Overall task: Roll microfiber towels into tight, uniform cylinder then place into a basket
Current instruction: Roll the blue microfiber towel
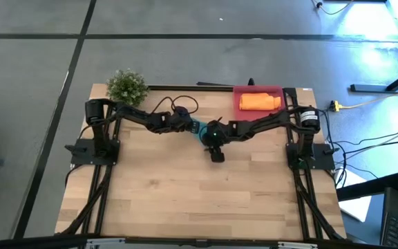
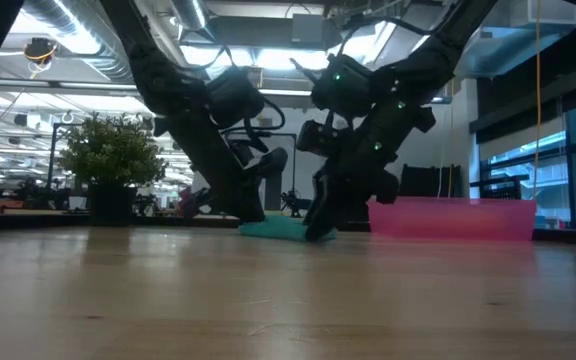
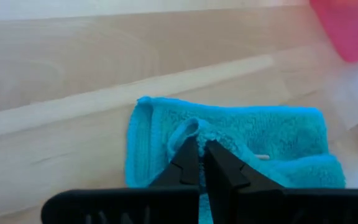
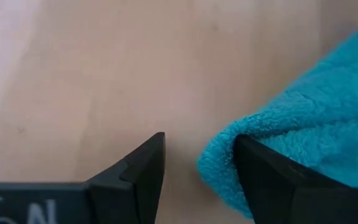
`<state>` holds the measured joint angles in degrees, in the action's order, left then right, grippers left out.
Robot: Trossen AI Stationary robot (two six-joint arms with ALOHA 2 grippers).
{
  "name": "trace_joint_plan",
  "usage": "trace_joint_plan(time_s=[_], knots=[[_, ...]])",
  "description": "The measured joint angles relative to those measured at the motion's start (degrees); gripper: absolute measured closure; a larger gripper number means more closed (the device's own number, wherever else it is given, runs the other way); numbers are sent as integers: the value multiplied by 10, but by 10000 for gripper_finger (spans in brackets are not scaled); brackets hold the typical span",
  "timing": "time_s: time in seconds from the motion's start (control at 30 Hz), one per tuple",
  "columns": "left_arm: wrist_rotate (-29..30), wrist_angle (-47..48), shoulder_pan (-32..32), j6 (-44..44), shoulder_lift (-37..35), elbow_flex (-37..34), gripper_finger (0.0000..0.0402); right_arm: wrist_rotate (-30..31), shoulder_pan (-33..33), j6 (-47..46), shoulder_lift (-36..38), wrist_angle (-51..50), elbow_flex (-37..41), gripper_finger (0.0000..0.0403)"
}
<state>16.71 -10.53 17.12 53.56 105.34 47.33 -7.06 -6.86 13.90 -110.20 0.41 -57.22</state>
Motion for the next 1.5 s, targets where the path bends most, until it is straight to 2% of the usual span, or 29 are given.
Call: trace_joint_plan(time_s=[0.27,0.37,0.47,0.6,0.63,0.7,1.07,1.3,1.5], knots=[[-3,9,2,-1,2,0,401,114,1,-33,18,-44,-15,216],[-7,13,2,-1,2,0,401,149,0,-31,18,-57,-16,232],[-12,15,3,-2,2,0,401,164,0,-31,18,-58,-16,267],[-20,19,3,-16,2,0,401,166,-1,-30,18,-65,-22,350],[-22,21,3,-16,3,0,401,156,-1,-26,18,-71,-26,374],[-30,24,3,-17,3,0,401,131,-2,-14,18,-85,-38,389],[-51,45,1,-60,2,0,401,44,-50,-22,19,-209,-135,394],[-63,45,0,-62,2,0,402,36,-108,-80,20,-230,-153,398],[-69,46,-1,-63,2,-1,402,-59,-146,-88,6,-276,-153,397]])
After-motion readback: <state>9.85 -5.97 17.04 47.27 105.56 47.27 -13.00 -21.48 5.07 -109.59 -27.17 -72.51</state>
